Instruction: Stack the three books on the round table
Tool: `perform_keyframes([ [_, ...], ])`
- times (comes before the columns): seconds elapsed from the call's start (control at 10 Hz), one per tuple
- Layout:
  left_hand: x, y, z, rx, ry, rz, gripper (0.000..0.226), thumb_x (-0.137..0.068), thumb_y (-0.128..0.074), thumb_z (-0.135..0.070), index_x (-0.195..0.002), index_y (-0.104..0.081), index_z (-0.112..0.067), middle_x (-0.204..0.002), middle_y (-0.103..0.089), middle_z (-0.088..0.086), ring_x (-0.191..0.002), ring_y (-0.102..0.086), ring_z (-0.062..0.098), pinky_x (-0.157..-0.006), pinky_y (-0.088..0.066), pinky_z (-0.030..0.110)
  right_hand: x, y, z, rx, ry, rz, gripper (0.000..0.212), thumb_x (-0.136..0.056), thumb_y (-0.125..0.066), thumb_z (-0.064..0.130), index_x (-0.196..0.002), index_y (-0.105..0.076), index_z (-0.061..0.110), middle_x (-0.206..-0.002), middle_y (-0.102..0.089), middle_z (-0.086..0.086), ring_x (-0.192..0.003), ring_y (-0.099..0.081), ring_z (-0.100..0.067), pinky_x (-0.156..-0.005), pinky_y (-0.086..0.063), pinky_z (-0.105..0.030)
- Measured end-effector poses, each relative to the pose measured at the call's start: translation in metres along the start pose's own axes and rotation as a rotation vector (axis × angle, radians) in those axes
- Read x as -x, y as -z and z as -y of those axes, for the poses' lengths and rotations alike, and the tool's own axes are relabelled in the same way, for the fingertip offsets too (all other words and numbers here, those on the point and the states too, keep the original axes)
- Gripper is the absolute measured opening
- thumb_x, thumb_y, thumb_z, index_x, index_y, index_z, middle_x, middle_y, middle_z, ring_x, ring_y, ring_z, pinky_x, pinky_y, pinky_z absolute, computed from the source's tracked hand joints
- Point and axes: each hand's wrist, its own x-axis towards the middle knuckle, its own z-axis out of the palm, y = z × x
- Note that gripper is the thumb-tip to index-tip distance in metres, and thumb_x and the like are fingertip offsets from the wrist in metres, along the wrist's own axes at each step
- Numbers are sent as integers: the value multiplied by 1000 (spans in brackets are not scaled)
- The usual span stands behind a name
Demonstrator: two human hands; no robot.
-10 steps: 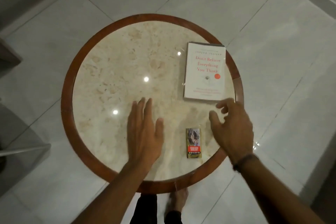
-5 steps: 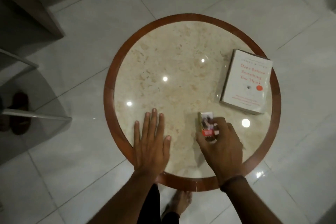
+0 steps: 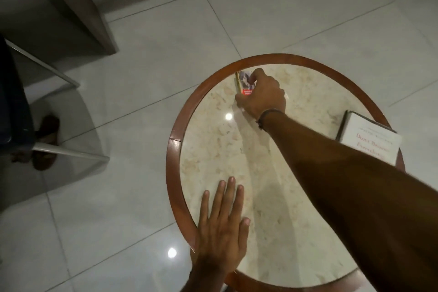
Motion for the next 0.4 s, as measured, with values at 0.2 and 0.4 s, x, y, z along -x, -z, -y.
perform_keyframes([
  [0.2, -4, 0, 4, 18, 2, -29, 74, -106, -50, -52, -170, -28, -23, -182, -22, 0, -169, -18, 25, -138, -6, 52, -22, -9, 9, 59, 76, -5, 58, -78, -82, 53, -125, -60, 28, -118, -70, -3, -102, -71, -25, -84, -57, -38],
  [0.4, -6, -3, 2, 13, 2, -21, 75, -107, -43, -58, -171, -24, -25, -183, -17, 0, -169, -14, 25, -138, -2, 51, -4, 19, 12, -68, 78, -95, 74, -80, -74, 72, -134, -57, 24, -131, -61, -3, -113, -65, -23, -95, -59, -42],
])
